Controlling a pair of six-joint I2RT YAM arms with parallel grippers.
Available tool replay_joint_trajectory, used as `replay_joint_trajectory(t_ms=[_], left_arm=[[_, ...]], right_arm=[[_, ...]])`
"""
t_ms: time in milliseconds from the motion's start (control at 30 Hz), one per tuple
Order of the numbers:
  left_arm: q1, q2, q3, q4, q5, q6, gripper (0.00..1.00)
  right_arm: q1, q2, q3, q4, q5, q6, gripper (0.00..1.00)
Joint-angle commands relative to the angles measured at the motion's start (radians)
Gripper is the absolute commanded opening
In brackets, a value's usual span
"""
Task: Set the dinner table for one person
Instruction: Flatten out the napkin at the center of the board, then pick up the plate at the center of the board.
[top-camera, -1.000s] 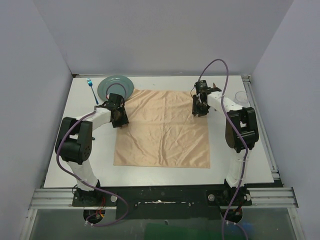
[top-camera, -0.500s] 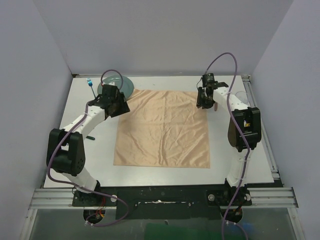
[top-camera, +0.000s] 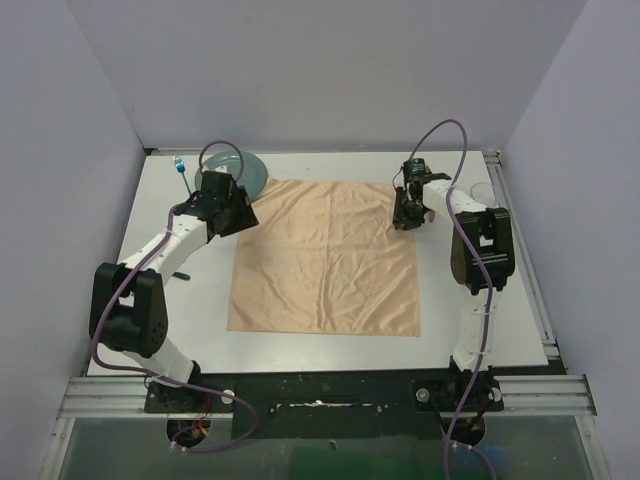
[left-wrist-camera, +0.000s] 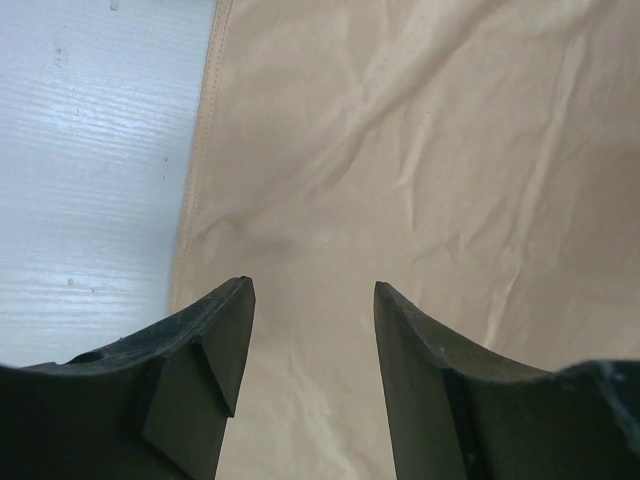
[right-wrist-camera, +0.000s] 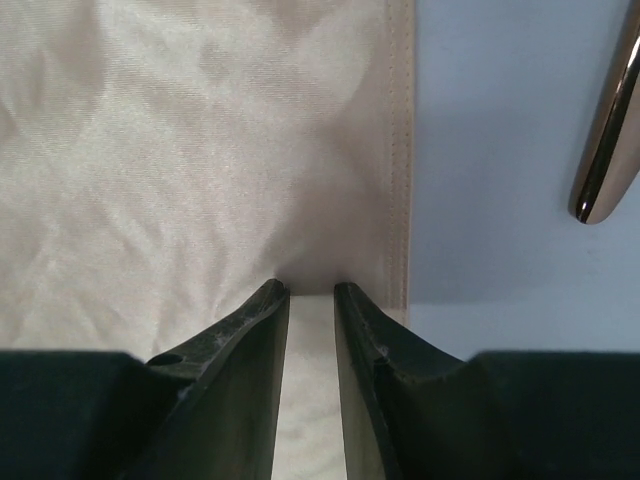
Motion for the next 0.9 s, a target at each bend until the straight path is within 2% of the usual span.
replay_joint_trajectory(t_ms=[0, 500, 667, 867], left_arm=[[0.013, -0.086, 0.003, 0.024, -0.012, -0.003, 0.49], [0.032, -0.106, -0.006, 0.014, -0.027, 0.008, 0.49], [0.033, -0.108, -0.013, 0.02, -0.026, 0.005, 0.49], [0.041, -0.141, -0.016, 0.042, -0.014, -0.017, 0.5]], right_arm=[[-0.02, 0.023, 0.037, 0.026, -0.001, -0.014, 0.27], [-0.035, 0.065, 0.085, 0.02, -0.025, -0.012, 0.27], [-0.032, -0.031, 0.043, 0.023, -0.053, -0.02, 0.28], [-0.035, -0.216, 0.013, 0.055, -0.172, -0.009, 0.39]])
